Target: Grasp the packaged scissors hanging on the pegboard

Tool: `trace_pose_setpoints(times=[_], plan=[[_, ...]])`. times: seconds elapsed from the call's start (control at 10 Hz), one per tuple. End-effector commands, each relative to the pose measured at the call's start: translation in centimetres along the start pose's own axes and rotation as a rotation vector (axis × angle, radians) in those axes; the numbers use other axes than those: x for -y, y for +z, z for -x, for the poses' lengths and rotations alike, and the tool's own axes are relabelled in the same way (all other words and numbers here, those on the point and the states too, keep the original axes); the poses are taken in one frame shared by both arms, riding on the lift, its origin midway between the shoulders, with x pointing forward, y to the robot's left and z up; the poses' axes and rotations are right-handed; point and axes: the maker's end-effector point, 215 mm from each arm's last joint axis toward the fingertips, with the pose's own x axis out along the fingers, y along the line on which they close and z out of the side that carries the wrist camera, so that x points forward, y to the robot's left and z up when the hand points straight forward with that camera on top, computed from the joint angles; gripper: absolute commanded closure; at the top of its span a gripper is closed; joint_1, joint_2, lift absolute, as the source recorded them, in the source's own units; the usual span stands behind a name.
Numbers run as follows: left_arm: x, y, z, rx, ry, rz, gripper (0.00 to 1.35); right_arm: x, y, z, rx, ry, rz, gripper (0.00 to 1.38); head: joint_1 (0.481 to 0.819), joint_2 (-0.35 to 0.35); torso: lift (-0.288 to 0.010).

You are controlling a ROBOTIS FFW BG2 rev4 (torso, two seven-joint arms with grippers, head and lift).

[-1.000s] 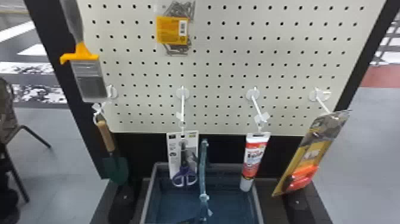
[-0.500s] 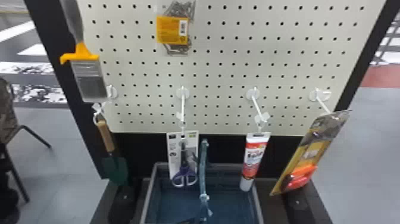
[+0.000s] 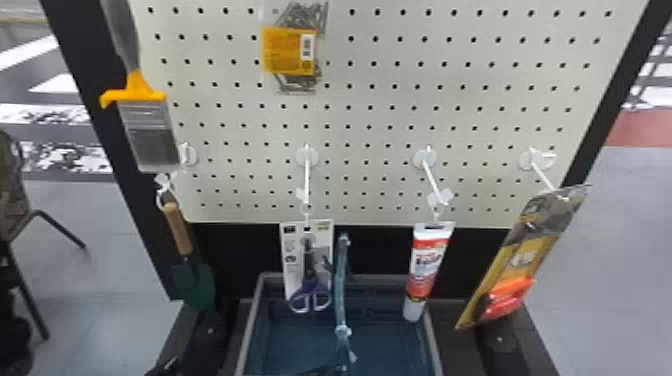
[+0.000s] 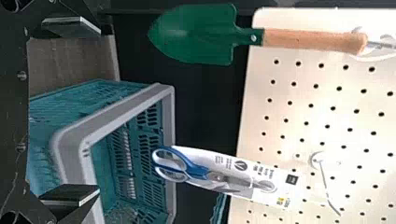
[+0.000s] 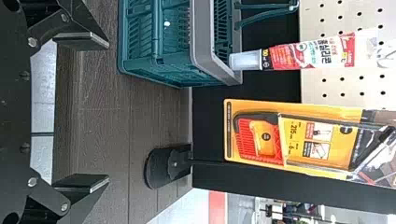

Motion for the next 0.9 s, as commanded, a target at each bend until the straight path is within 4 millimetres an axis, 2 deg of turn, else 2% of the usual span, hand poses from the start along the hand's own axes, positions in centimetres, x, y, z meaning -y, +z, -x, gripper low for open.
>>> trace_pose_setpoints(times=[0.0,0.3,0.6,0.8], plan=[[0.0,1.4,-1.6,0.012,-0.035,-0.01,0.13,0.0,-0.1,-0.1,-0.001,0.0,0.0,0.27,0.549,0.0,-0.1],[0.7,3.6,-4.4,0.01,-0.122,-0.048,0.13,-0.1,-0.3,-0.1,-0.005,0.001,0.0,0.27,0.549,0.0,-0.1],[0.3,5.6,-6.5,0.008,-0.164,-0.098,0.12,-0.4,-0.5,-0.1,-0.009,0.009,-0.002,0.27,0.549,0.0,-0.1],[0.4,7.4,-8.7,0.008,-0.218,-0.135,0.12,-0.6,-0.6,-0.3,-0.009,0.015,-0.002,0.27,0.549,0.0,-0.1]])
